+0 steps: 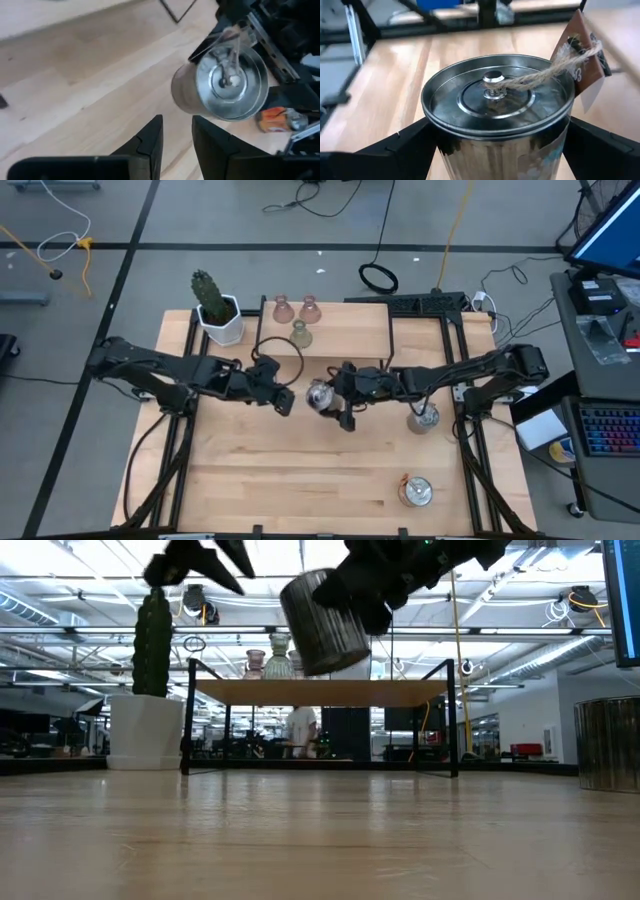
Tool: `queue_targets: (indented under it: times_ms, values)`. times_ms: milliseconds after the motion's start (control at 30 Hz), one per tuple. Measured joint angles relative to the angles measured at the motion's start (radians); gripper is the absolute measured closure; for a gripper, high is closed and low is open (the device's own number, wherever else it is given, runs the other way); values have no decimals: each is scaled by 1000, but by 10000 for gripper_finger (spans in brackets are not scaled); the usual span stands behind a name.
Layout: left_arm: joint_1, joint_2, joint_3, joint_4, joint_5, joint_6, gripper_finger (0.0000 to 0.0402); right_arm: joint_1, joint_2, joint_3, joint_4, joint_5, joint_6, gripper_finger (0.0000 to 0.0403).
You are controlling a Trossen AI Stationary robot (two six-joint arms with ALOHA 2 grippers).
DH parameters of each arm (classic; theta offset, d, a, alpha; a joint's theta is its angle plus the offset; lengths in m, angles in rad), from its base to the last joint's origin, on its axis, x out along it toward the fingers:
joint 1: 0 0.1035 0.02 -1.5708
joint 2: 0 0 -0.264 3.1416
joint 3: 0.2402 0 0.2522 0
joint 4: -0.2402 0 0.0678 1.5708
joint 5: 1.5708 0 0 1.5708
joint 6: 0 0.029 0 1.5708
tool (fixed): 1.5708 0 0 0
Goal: Pick & Place candle stick holders
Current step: Put the bottom left silver scented candle on the shelf
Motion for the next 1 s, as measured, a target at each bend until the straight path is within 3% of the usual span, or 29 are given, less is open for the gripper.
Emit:
queue_targets:
  times_ms: [133, 467, 800, 1000]
  values:
    - [-25, -17, -1, -21, -46, -1, 298, -20, -66, 0, 4, 43, -13, 49]
    - [-77, -4, -1, -39, -96, 11, 298, -180, -232, 2, 10, 333, -138, 49]
    - [-112, 7, -2, -34, -160, -7, 298, -395, -205, -23, 37, 332, -33, 49]
    - [-116, 17, -2, -35, -178, -18, 298, -439, -199, -107, 205, 324, 54, 49]
